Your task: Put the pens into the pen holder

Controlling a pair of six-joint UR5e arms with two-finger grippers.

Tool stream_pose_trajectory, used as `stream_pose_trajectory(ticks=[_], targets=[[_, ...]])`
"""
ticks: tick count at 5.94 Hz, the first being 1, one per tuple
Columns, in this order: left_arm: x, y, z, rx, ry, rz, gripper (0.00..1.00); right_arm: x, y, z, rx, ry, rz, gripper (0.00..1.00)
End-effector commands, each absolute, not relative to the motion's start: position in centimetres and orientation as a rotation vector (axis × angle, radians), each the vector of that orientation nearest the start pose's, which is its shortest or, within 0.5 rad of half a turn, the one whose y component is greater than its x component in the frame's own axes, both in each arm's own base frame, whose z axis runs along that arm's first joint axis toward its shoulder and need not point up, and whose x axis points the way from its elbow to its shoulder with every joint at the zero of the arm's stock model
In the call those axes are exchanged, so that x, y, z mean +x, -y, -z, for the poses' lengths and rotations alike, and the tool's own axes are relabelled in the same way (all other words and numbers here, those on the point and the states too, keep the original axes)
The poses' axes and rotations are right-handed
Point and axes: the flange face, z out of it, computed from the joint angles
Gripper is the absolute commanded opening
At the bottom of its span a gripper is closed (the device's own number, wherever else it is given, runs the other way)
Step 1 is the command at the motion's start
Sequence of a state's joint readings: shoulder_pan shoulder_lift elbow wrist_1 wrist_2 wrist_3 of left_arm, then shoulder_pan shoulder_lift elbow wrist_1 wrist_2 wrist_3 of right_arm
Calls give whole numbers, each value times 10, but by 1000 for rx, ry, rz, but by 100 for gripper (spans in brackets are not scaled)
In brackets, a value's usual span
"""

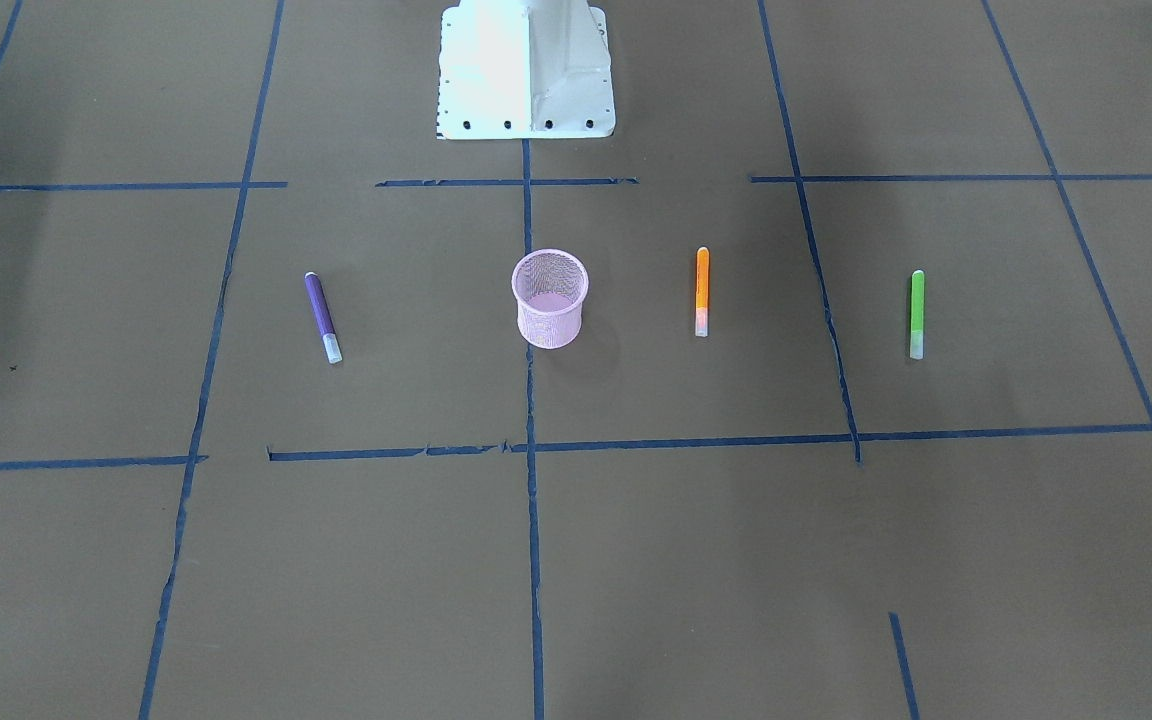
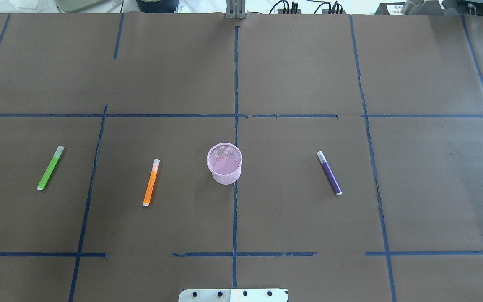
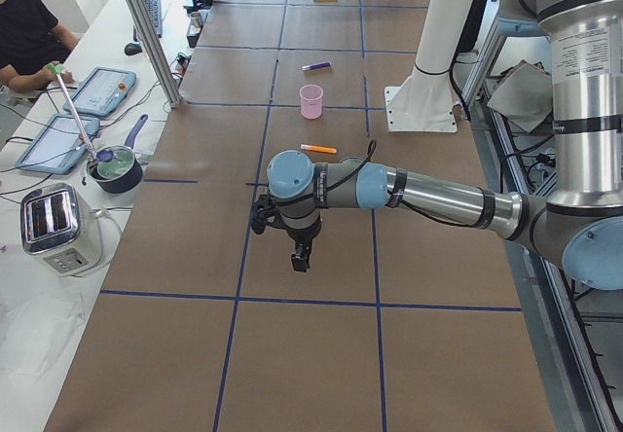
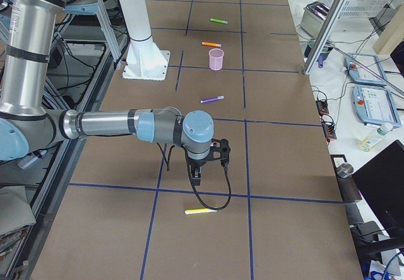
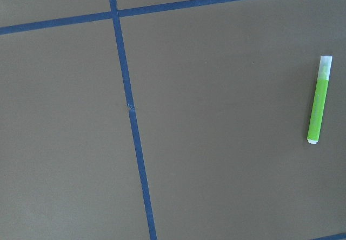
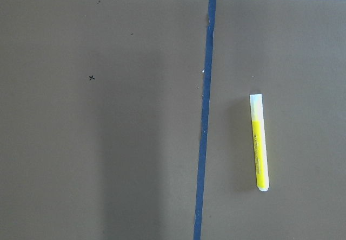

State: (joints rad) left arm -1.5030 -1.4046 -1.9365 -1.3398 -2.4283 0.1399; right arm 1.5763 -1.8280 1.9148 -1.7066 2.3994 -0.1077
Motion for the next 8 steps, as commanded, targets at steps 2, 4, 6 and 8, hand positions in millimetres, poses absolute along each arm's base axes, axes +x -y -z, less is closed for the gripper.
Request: stream_pose_trajectory(ticks=[2, 4, 6, 8], targets=[[-25, 419, -567, 40, -883, -207, 100, 58, 379, -615, 7, 826, 91, 100], [50, 443, -541, 13, -883, -269, 100, 50, 380, -615, 2, 820, 116, 100], [171, 469, -504, -62, -811, -274, 100, 49, 380, -615, 2, 823, 118, 100], [266, 510, -503, -79, -723, -360, 100, 49, 381, -614, 6, 825, 124, 100]])
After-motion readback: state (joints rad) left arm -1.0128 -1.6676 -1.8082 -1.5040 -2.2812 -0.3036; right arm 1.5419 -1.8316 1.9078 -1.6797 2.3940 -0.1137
